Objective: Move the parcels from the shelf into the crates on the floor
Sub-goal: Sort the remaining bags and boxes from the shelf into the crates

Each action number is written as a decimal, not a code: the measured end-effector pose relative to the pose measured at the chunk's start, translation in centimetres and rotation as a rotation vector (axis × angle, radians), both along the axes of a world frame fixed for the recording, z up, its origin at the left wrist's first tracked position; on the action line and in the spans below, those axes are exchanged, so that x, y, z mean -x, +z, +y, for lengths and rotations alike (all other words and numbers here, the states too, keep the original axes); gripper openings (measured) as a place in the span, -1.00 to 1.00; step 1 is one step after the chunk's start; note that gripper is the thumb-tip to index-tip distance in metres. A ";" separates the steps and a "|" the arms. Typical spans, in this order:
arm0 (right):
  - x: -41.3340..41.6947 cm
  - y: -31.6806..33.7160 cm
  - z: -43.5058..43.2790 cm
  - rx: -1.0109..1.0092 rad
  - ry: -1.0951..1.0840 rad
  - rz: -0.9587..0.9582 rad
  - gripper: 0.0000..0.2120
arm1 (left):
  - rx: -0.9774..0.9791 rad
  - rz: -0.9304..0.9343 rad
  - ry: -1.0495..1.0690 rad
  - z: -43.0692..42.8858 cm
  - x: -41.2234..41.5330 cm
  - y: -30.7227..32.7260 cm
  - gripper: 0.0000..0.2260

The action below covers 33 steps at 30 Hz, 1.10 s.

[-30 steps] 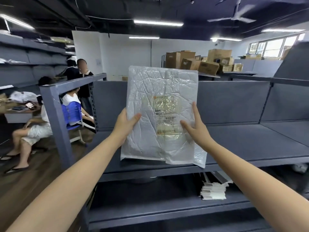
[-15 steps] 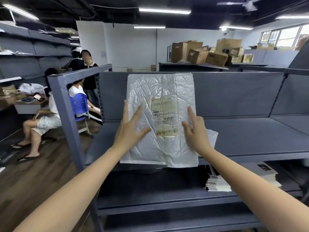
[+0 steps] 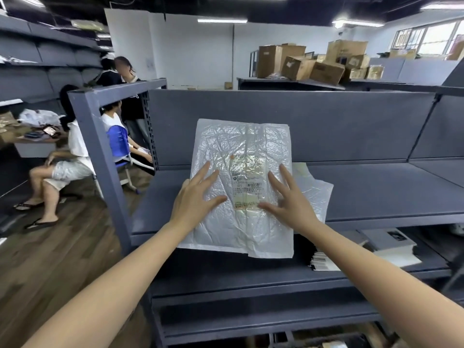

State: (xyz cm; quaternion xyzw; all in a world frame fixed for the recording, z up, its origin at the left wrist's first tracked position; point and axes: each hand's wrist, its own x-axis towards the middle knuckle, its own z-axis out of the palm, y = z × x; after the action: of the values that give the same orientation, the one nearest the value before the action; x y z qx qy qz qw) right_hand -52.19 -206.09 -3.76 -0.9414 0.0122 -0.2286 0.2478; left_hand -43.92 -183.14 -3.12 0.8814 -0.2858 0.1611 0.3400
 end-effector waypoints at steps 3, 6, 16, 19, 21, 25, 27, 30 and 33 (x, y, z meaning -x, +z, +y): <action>0.5 -0.8 0.0 0.013 -0.009 0.047 -0.19 | -0.026 0.030 0.014 0.2 0.8 -0.7 -0.37; 1.5 -1.3 0.0 0.028 -0.014 0.089 -0.19 | -0.056 0.025 0.008 0.4 1.7 -1.2 -0.37; 8.7 -3.1 0.7 0.056 0.039 0.191 -0.20 | -0.116 0.118 0.047 1.3 9.2 -3.6 -0.35; 11.4 -4.3 1.4 0.074 0.056 0.257 -0.20 | -0.148 0.157 0.074 2.1 12.6 -4.9 -0.36; 13.0 -5.4 2.1 0.085 0.069 0.292 -0.20 | -0.169 0.186 0.091 2.9 14.9 -5.9 -0.36; 16.0 -7.7 3.8 0.070 0.111 0.349 -0.20 | -0.218 0.243 0.132 4.8 18.9 -8.3 -0.36; 17.1 -8.8 4.6 0.071 0.132 0.385 -0.19 | -0.243 0.269 0.148 5.7 20.4 -9.5 -0.36; 18.1 -10.6 5.7 0.110 0.156 0.430 -0.19 | -0.289 0.293 0.166 6.8 22.0 -10.9 -0.36; 18.5 -12.6 6.4 0.128 0.165 0.475 -0.19 | -0.330 0.322 0.175 7.5 22.7 -12.5 -0.36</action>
State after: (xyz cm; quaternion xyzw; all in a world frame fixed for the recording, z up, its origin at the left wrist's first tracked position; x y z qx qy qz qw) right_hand -70.65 -199.64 -16.31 -0.9802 -0.0214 0.0194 0.1957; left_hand -66.61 -175.67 -15.65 0.9606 -0.1731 -0.0015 0.2173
